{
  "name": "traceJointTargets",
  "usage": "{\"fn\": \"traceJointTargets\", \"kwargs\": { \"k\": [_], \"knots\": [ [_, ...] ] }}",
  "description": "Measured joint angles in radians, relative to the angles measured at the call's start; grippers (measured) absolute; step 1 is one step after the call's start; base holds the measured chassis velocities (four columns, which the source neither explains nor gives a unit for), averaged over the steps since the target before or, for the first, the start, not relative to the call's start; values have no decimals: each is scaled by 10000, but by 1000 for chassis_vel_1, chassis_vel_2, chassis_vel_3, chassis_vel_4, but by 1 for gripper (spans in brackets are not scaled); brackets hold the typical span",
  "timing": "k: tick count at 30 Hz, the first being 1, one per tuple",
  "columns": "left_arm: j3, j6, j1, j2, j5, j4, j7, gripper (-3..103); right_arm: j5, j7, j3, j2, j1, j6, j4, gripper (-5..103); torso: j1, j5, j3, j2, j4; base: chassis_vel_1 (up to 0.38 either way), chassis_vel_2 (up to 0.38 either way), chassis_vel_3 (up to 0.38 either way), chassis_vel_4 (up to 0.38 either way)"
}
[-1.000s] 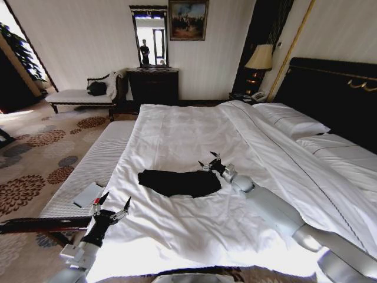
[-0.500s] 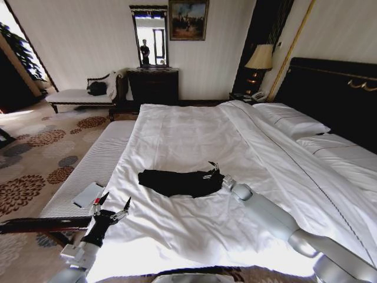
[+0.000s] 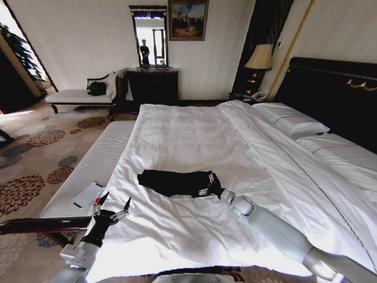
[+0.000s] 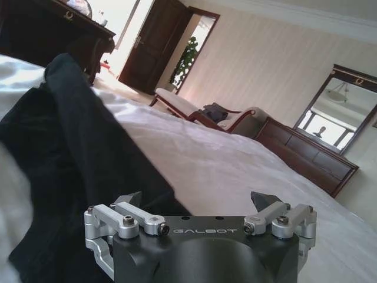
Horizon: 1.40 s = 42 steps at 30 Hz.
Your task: Fold the clothes on the bed.
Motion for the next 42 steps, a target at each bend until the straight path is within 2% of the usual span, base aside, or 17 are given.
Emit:
{"fn": "traceJointTargets", "kwargs": {
  "k": [3,8,10,11,14,15,16,19,22,24,25,30,35,36,38,39,42],
  "knots": [
    [0,0,0,0,0,0,-1,100,1181,146,59,106,805,-355,63,100,0,-4,0,0,4,0,0,0,0],
    [0,0,0,0,0,1,0,100,1804,165,-794,786,2068,-484,-876,100,1,-2,1,0,7,0,0,0,0],
    [1,0,0,0,0,1,0,100,1787,121,-1320,1289,2562,-475,-1638,100,1,-3,2,0,6,0,0,0,0],
    [1,0,0,0,0,1,0,100,1787,121,-1320,1289,2562,-475,-1638,100,1,-3,2,0,6,0,0,0,0],
    [1,2,0,0,0,1,0,100,1461,6,-1927,2265,2994,-339,-2836,100,0,-3,1,0,-1,0,0,0,0],
    [0,1,-1,0,0,1,-1,100,1317,-28,-2065,2637,3060,-285,-3184,100,1,-1,2,0,3,0,0,0,0],
    [0,1,-1,0,0,1,-1,100,1317,-28,-2065,2637,3060,-285,-3184,100,1,-1,2,0,3,0,0,0,0],
    [1,2,-1,0,0,1,1,100,715,-136,-2312,3580,3118,-56,-4041,100,1,-1,2,-1,12,0,0,0,0],
    [0,2,-1,0,1,1,0,100,377,-162,-2435,3812,3009,64,-4220,100,1,-3,1,0,10,0,0,0,0],
    [1,2,-1,0,0,1,-1,100,202,-156,-2604,3489,2697,64,-3697,100,1,-2,2,-1,-1,0,0,0,0],
    [1,2,-1,0,0,1,-1,100,202,-156,-2604,3489,2697,64,-3697,100,1,-2,2,-1,-1,0,0,0,0],
    [1,2,0,0,0,1,1,100,-53,-73,-2756,2579,2219,-2,-2530,100,0,0,1,-1,-5,0,0,0,0],
    [1,2,-1,0,0,1,0,100,753,162,-2572,2412,2415,-318,-1836,100,0,-2,1,0,3,0,0,0,0],
    [1,1,-1,0,0,1,-1,100,965,197,-2550,2540,2562,-376,-1865,100,0,-5,0,0,1,0,0,0,0],
    [0,1,-1,0,1,1,-3,100,1250,220,-2529,3311,3073,-409,-2520,100,0,-1,0,0,7,0,0,0,0],
    [0,1,-1,0,1,1,-3,100,1250,220,-2529,3311,3073,-409,-2520,100,0,-1,0,0,7,0,0,0,0],
    [1,0,0,0,0,1,1,100,1295,128,-2668,4471,3757,-250,-4029,100,1,-3,1,0,11,0,0,0,0]
  ]
}}
